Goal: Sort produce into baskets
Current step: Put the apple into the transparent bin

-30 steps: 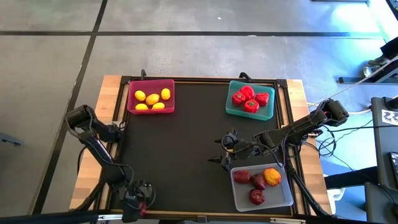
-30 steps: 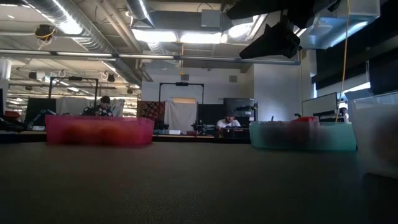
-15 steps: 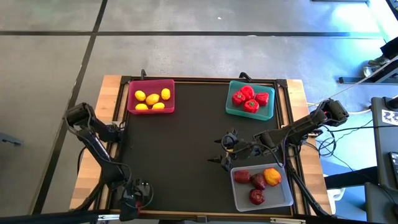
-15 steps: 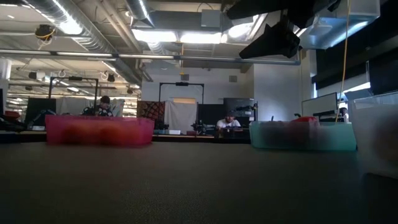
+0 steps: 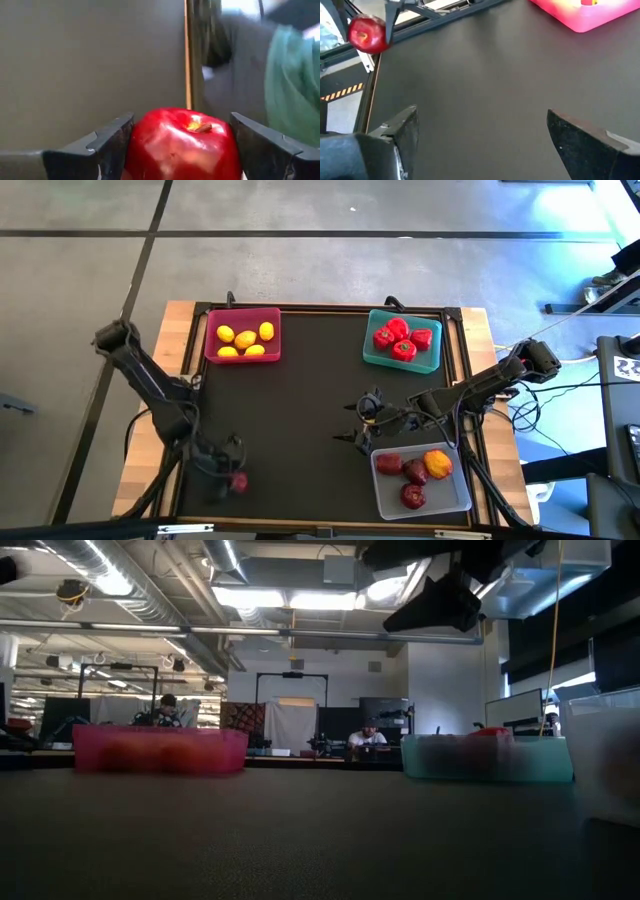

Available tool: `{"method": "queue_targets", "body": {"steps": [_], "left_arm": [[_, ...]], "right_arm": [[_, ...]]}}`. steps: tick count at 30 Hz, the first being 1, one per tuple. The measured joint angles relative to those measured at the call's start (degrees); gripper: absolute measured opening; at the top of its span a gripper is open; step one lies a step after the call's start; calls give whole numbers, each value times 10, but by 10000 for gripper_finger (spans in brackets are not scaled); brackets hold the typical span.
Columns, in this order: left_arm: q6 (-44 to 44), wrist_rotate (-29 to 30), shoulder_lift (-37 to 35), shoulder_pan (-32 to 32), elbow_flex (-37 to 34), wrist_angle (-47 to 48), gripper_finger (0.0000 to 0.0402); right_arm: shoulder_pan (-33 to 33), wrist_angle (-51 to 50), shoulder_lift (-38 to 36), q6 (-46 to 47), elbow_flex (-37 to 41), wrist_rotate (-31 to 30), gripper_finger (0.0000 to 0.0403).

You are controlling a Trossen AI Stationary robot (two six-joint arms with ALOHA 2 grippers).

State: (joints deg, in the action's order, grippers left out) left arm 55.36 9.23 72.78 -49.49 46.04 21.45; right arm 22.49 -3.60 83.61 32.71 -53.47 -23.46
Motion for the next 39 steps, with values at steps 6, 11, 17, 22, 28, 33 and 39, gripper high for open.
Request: {"method": "queue_targets", "body": {"steps": [6, 11, 17, 22, 28, 33, 39], "left_arm": [[-99, 158, -52, 30, 0, -25, 298], [-168, 253, -50, 40, 0, -82, 299], [-209, 301, -47, 69, 0, -141, 299], [-245, 345, -44, 96, 1, -209, 299], [-293, 348, -25, 127, 1, -311, 299], [-304, 348, 1, 149, 1, -364, 299], [-300, 344, 25, 159, 1, -386, 299]], "right_arm": [[0, 11, 0, 1, 0, 1, 351], [0, 58, 4, 2, -1, 6, 351], [0, 137, 22, -17, -1, 6, 351], [0, 264, 66, -65, 0, 29, 351], [0, 363, 129, -98, -9, 36, 351], [0, 379, 171, -122, -57, 30, 351], [0, 372, 205, -165, -112, 25, 351]]}}
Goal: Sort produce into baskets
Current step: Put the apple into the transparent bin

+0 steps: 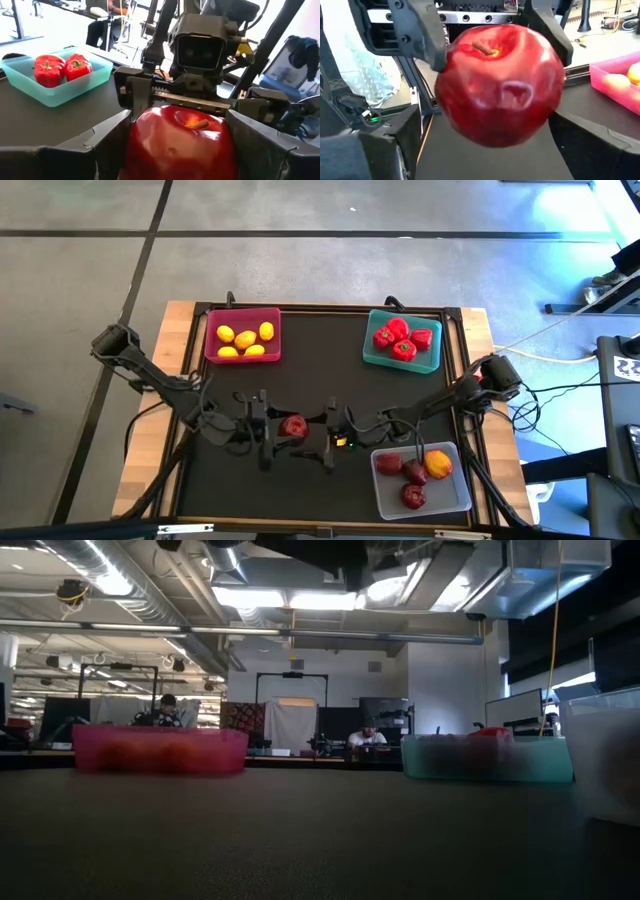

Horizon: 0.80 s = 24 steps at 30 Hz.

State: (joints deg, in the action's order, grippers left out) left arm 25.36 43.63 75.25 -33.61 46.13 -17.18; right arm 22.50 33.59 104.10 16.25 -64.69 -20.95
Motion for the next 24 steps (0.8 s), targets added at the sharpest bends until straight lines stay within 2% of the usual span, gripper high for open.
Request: {"method": "queue_targets", "body": {"steps": [3, 6, 13, 16, 24], "left_arm": [[-1, -2, 1, -1, 0, -12, 299], [-10, -3, 1, 0, 0, -22, 299], [-30, -7, 1, 0, 0, -20, 310], [-41, -11, 1, 0, 0, -19, 319], [-51, -14, -1, -1, 0, -14, 336]], "right_arm": [[0, -1, 8, -2, -13, -3, 349], [-1, -4, 8, -2, -17, -14, 326], [-1, -7, 8, -3, -17, -13, 214], [-1, -9, 8, -4, -17, -14, 183], [-1, -12, 8, -20, -17, -14, 178]]}}
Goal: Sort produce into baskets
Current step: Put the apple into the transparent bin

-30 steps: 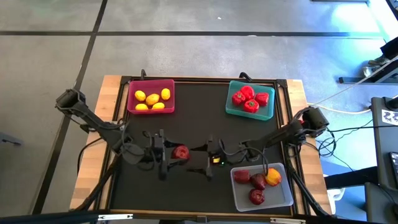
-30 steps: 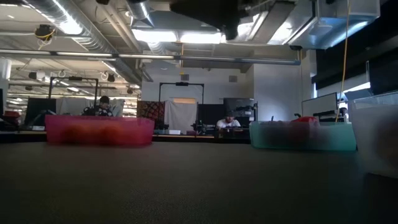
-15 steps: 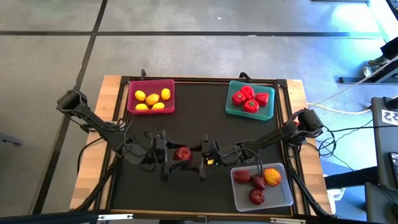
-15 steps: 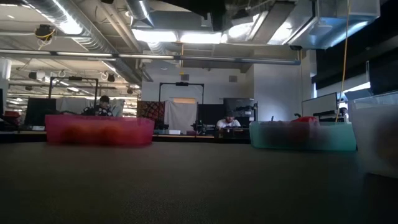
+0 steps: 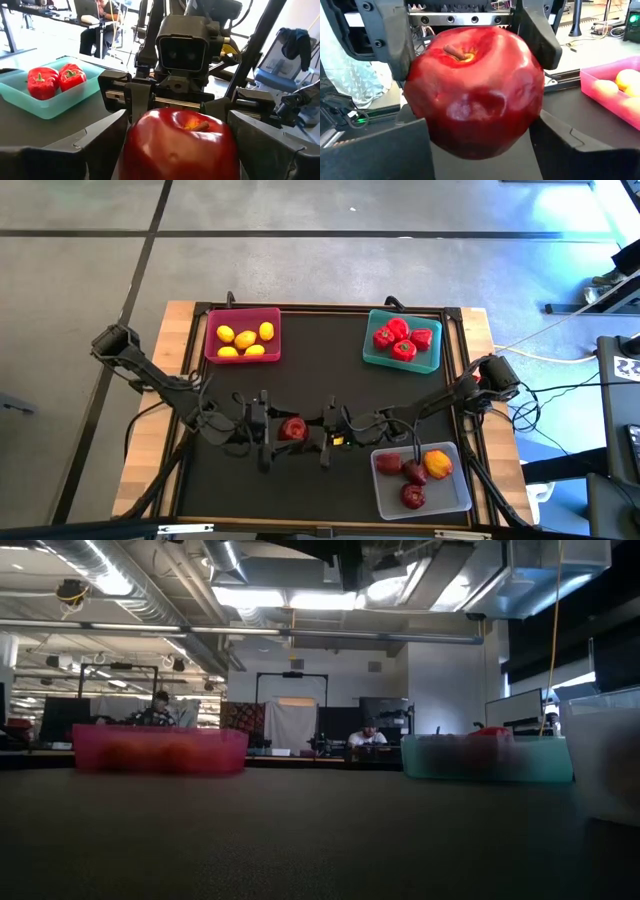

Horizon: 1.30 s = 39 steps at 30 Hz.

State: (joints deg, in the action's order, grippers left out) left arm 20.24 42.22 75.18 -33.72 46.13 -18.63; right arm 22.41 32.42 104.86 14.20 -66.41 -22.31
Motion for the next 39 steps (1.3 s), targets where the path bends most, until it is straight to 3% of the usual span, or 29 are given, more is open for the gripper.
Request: {"method": "queue_targets", "body": {"steps": [9, 14, 26, 39], "left_arm": [[-52, 7, -49, -20, 0, 5, 335], [-55, 6, -87, -39, 0, 55, 335], [56, 3, -109, -64, -1, 234, 335], [69, 4, -89, -63, -1, 245, 335]], "right_arm": [[2, -9, -1, -12, 0, 16, 175], [2, -24, -6, -11, 0, 40, 175], [70, -307, -111, 60, 0, 28, 175], [233, -555, -159, 312, 0, -64, 175]]}}
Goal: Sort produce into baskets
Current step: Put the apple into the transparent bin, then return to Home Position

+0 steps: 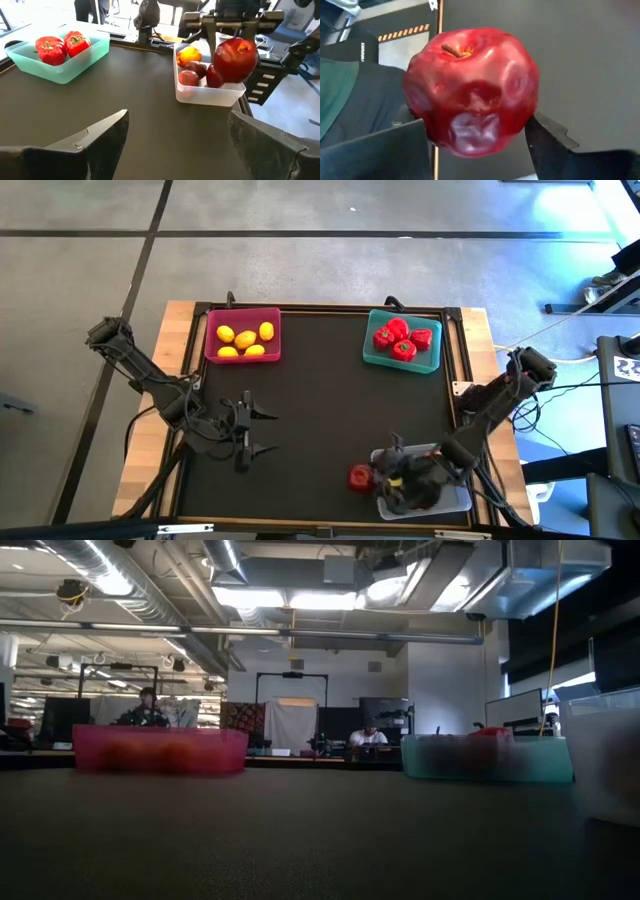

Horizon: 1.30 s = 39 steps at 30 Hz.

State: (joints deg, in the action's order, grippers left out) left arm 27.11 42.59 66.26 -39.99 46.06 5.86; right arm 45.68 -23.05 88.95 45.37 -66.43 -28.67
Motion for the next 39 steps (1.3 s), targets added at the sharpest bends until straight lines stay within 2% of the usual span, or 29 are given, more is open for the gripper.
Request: {"method": "queue_targets", "body": {"steps": [6, 14, 25, 30, 35, 39], "left_arm": [[2, 0, 13, 1, 0, -1, 335], [15, 0, 19, 18, 0, -1, 335], [11, 0, 19, 26, 0, -5, 335], [10, 0, 19, 26, 0, -5, 335], [7, 0, 19, 26, 0, -5, 335], [-7, 0, 19, 26, 0, -8, 335]], "right_arm": [[79, -97, 0, 174, 3, -48, 175], [142, -97, 23, 360, 57, -64, 175], [143, -111, 75, 439, 68, 8, 176], [143, -121, 75, 474, 68, 9, 223], [138, -118, 68, 475, 68, 50, 289], [132, -119, 53, 484, 66, 58, 313]]}}
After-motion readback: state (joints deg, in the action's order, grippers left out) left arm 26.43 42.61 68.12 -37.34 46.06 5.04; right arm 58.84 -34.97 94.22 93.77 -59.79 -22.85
